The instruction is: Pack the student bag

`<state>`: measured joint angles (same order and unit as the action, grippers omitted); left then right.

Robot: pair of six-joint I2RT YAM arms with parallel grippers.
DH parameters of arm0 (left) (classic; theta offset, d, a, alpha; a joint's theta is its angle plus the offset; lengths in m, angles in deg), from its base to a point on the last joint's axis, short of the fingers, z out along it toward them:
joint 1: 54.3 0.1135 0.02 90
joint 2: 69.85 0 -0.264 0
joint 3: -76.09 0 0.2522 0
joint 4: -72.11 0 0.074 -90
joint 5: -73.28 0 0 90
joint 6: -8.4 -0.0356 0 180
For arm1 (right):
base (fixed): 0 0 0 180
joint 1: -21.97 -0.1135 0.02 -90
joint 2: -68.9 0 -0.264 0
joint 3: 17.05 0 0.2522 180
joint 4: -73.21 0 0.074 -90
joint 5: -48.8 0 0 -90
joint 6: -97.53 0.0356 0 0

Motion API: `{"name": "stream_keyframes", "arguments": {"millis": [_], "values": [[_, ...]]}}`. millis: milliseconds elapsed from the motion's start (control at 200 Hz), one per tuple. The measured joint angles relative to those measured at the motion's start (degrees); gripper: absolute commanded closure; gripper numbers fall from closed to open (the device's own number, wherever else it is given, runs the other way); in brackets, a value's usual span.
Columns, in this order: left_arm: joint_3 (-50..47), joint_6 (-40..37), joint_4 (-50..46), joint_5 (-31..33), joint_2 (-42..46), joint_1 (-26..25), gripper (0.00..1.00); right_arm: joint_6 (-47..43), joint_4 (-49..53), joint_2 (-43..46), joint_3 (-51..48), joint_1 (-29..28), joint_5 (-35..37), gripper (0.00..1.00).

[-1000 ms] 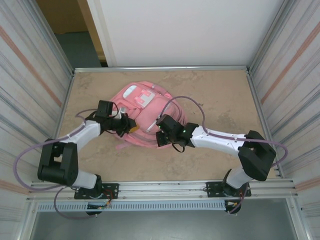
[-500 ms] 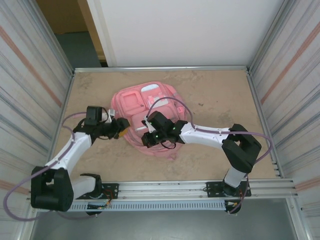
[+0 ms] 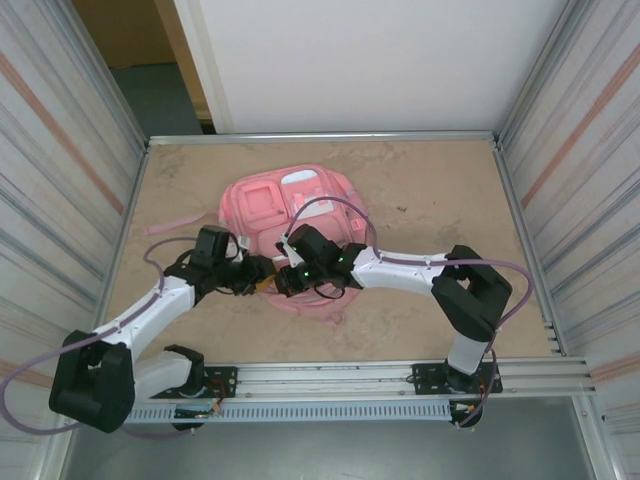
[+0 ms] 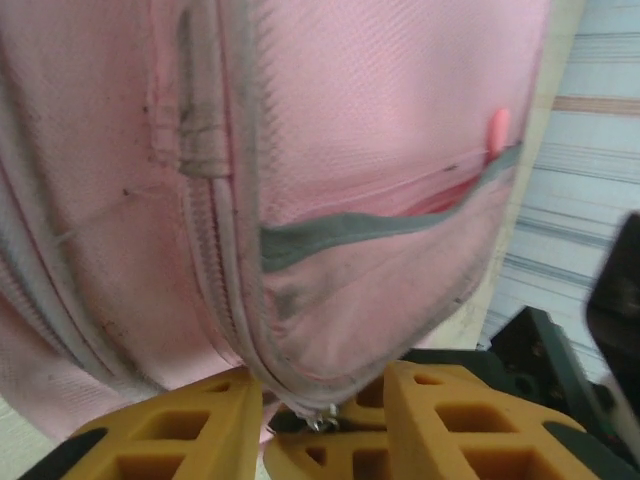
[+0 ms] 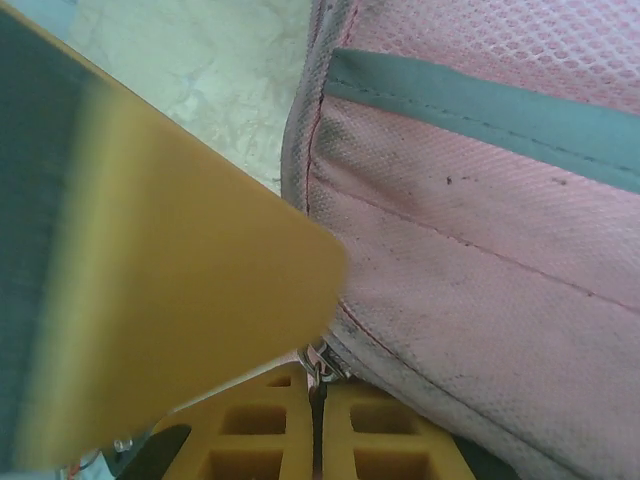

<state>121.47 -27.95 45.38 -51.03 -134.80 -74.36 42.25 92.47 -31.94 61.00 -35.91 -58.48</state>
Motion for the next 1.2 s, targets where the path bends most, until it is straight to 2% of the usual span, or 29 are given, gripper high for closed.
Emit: {"name": "stream_keyframes", "arguments": {"millis": [60, 165, 321, 456, 661, 792, 972, 1057, 1097, 1153, 1203], "values": [[-0.7, 0.8, 1.6, 0.1, -1.0, -0.2, 0.87, 0.7, 0.5, -0.5, 0.0, 0.0, 0.0, 1.00], [-0.7, 0.7, 2.2, -0.7, -2.1, 1.2, 1.00, 0.9, 1.0, -1.1, 0.0, -0.2, 0.8, 1.00], [-1.2, 0.3, 1.9, -3.5, -1.1, 4.9, 1.00, 0.1, 1.0, -0.7, 0.6, -0.6, 3.9, 1.00], [-1.3, -1.3, -0.1, -4.7, 1.4, 8.9, 1.00, -2.1, 3.6, 3.3, -0.6, 0.5, 6.8, 1.00], [-1.3, -4.3, -2.5, -5.1, 2.0, 14.8, 1.00, -4.2, 9.2, 12.6, -8.4, 9.1, 9.1, 1.00], [-0.4, -5.4, -4.2, -7.2, 1.0, 17.2, 1.00, -5.3, 10.5, 15.1, -10.7, 14.0, 9.6, 1.00], [1.8, -4.9, -4.0, -12.1, -3.5, 20.2, 1.00, -5.6, 10.8, 16.9, -10.4, 15.1, 8.2, 1.00], [5.0, -5.1, -5.2, -11.7, -6.0, 20.6, 0.85, -5.2, 11.3, 16.9, -9.9, 14.4, 7.8, 1.00], [7.0, -5.4, -6.0, -11.0, -7.1, 20.8, 0.76, -4.9, 11.3, 16.9, -9.7, 13.7, 7.9, 1.00], [10.3, -5.3, -6.6, -9.8, -8.9, 21.6, 0.55, -3.5, 11.9, 16.9, -8.9, 12.4, 8.1, 1.00], [13.0, -5.5, -6.6, -9.6, -9.8, 22.3, 0.47, -2.1, 12.7, 16.4, -7.8, 11.0, 7.8, 1.00]]}}
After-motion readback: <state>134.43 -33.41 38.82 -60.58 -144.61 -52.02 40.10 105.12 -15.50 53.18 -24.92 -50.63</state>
